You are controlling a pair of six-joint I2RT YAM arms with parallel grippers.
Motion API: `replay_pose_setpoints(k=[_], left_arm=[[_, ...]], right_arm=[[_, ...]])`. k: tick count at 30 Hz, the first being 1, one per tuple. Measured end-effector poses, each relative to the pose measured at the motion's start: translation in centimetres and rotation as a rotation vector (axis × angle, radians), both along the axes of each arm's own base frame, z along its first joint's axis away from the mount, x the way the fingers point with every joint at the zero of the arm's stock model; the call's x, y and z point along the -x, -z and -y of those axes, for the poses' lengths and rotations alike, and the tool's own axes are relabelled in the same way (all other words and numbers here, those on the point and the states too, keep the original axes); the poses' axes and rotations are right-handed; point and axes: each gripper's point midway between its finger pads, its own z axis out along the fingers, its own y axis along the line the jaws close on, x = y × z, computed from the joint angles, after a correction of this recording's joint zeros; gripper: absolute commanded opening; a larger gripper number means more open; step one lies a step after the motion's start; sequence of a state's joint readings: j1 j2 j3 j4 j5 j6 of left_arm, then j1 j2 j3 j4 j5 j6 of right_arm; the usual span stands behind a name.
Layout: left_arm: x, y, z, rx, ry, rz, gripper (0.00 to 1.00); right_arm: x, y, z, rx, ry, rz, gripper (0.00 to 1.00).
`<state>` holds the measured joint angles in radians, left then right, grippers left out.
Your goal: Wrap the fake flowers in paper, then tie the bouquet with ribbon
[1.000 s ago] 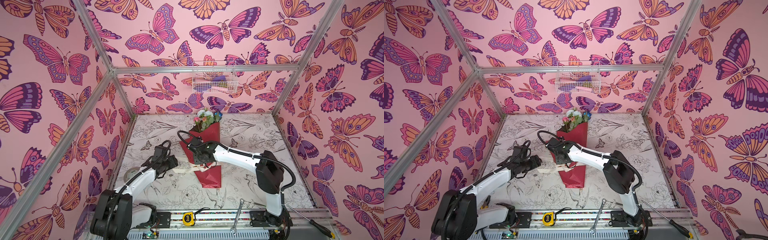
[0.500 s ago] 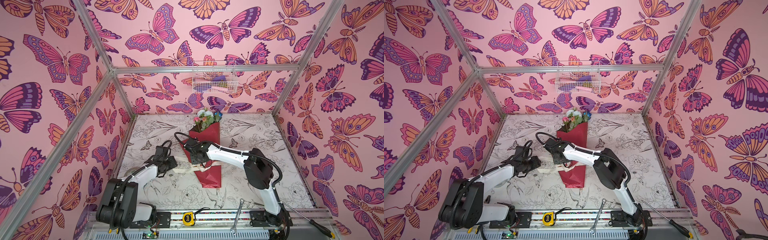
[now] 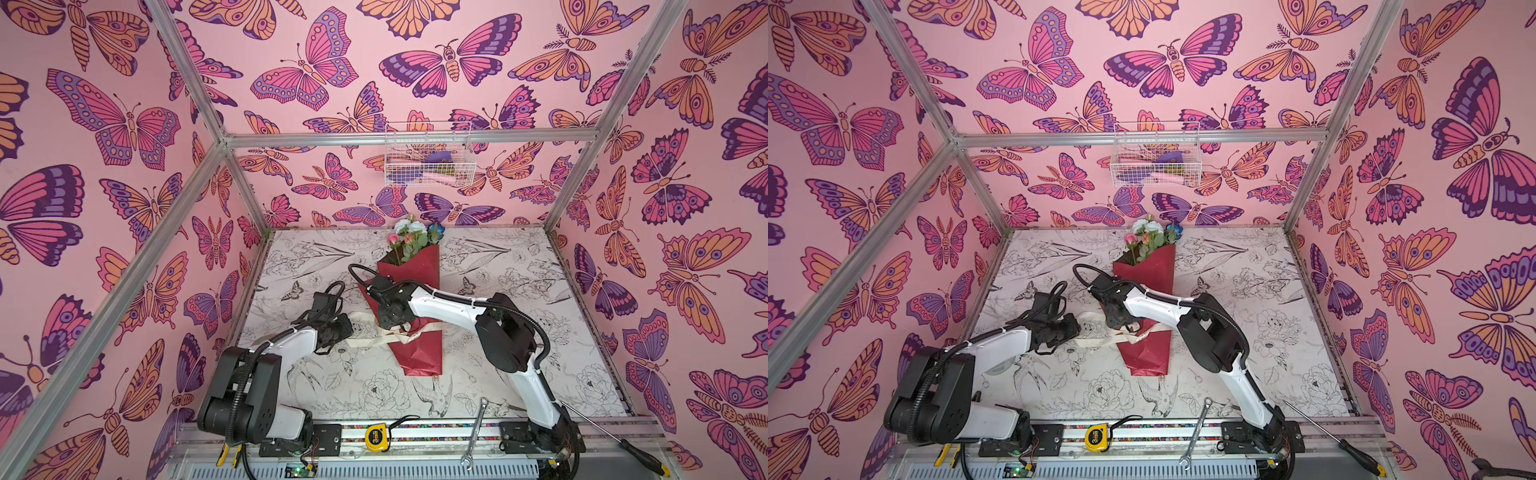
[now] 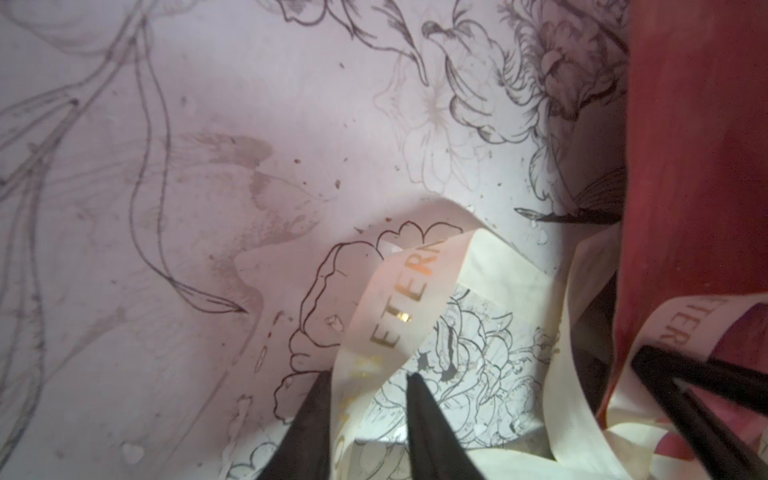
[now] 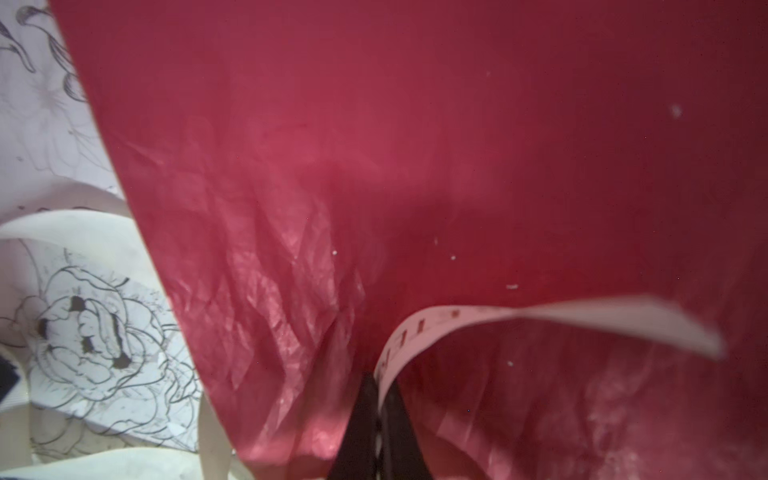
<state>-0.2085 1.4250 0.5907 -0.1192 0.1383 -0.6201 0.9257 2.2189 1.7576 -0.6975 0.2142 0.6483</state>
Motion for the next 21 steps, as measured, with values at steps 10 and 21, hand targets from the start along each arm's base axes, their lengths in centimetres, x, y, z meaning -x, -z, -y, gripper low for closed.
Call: replay_pose_setpoints(k=[10,21], left_arm=[[-0.2,0.0,0.1,0.005,0.003,0.005,0.00],[-0.6,-0.4,0.8,0.049,0.007,0.022,0.05]], right_arm=[[-3.3,-3.9,0.7,0.000,-0.018,0.136,0.00],[-5.8,-9.1,1.0,-0.044,-0.028,0.285,0.00]])
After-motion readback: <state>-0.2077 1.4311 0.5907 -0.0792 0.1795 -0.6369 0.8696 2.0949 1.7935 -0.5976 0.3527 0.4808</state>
